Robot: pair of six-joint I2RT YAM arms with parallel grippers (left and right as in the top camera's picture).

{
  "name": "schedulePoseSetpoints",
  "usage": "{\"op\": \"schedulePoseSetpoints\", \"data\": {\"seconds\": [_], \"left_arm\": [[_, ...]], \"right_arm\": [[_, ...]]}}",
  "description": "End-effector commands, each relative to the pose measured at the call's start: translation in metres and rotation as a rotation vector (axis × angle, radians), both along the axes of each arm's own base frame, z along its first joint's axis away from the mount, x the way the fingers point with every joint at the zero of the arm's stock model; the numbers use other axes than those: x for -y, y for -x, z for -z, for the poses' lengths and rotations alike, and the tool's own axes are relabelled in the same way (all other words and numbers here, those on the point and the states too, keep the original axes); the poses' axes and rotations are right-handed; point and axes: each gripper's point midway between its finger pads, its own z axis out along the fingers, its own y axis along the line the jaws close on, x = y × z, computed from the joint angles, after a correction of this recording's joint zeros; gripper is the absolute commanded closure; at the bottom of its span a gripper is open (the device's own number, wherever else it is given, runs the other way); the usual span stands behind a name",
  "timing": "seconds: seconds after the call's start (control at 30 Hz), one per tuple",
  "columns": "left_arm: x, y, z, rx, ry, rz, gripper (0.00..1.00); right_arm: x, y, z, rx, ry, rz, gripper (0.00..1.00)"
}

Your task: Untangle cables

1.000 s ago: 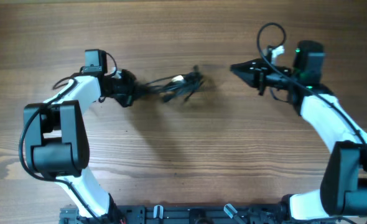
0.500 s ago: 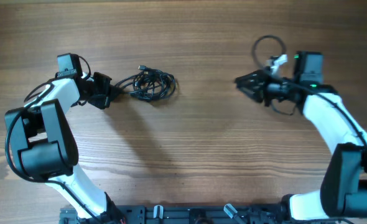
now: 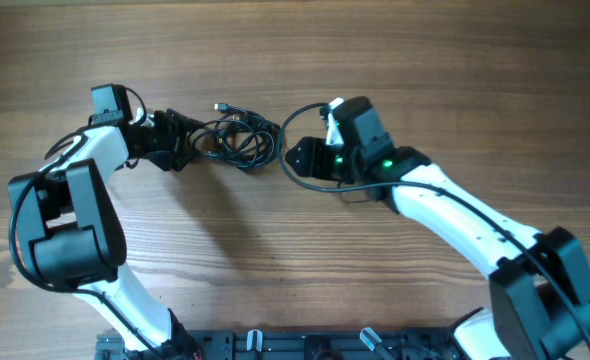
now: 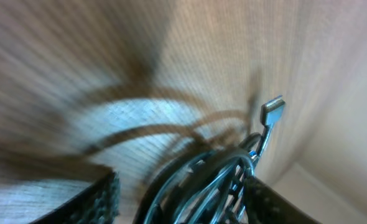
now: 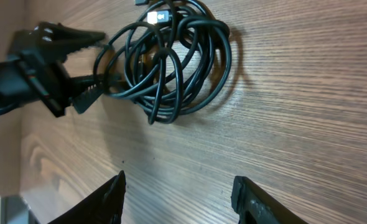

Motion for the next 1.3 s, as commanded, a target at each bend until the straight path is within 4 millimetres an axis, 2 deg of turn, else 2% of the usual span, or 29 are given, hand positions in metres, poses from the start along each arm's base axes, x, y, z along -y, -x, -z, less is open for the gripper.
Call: {"op": "schedulePoseSetpoints", "data": {"seconds": [0.0, 0.13, 0.17, 0.23, 0.3, 0.37, 0.47, 0.6, 0.7, 0.83, 0.93, 1.07, 1.17, 1.27], "left_arm": [[0.016, 0.001, -0.004, 0.098, 0.046, 0.123, 0.26], [0.015, -0.002, -0.018, 0.172, 0.015, 0.170, 0.26], [0.015, -0.003, -0.023, 0.185, 0.005, 0.172, 0.26], [0.012, -0.004, -0.031, 0.213, -0.036, 0.183, 0.26], [0.003, -0.002, -0.033, 0.189, -0.117, 0.161, 0.25], [0.002, 0.001, -0.034, 0.175, -0.167, 0.161, 0.24], [0.013, 0.004, -0.031, 0.156, -0.221, 0.189, 0.24], [0.044, 0.019, -0.023, 0.099, -0.237, 0.270, 0.25], [0.045, 0.027, -0.011, 0.052, -0.368, 0.303, 0.30], [0.055, 0.021, -0.011, 0.095, -0.428, 0.338, 0.39], [0.061, 0.019, -0.011, 0.108, -0.434, 0.351, 0.45], [0.064, 0.019, -0.011, 0.111, -0.443, 0.358, 0.46], [0.064, 0.018, -0.011, 0.117, -0.444, 0.357, 0.50], [0.062, 0.017, -0.011, 0.118, -0.456, 0.352, 0.59]], "right_arm": [[-0.001, -0.014, 0.031, -0.082, 0.018, 0.133, 0.42], [-0.037, -0.014, 0.035, -0.079, -0.135, -0.012, 0.43], [-0.041, -0.016, 0.035, -0.080, -0.156, -0.016, 0.44], [-0.043, -0.021, 0.040, -0.087, -0.174, 0.008, 0.46], [-0.046, -0.024, 0.044, -0.082, -0.181, 0.010, 0.48], [-0.047, -0.027, 0.048, -0.072, -0.184, 0.014, 0.49], [-0.046, -0.033, 0.055, -0.079, -0.187, 0.049, 0.51], [-0.047, -0.034, 0.063, -0.099, -0.192, 0.067, 0.54], [-0.049, -0.036, 0.060, -0.105, -0.212, 0.078, 0.60], [-0.049, -0.036, 0.061, -0.118, -0.216, 0.095, 0.69], [-0.048, -0.036, 0.068, -0.127, -0.204, 0.103, 0.69], [-0.050, -0.035, 0.083, -0.165, -0.211, 0.127, 0.69], [-0.055, -0.042, 0.076, -0.121, -0.242, 0.119, 0.71], [-0.056, -0.048, 0.070, -0.094, -0.262, 0.119, 0.85]]}}
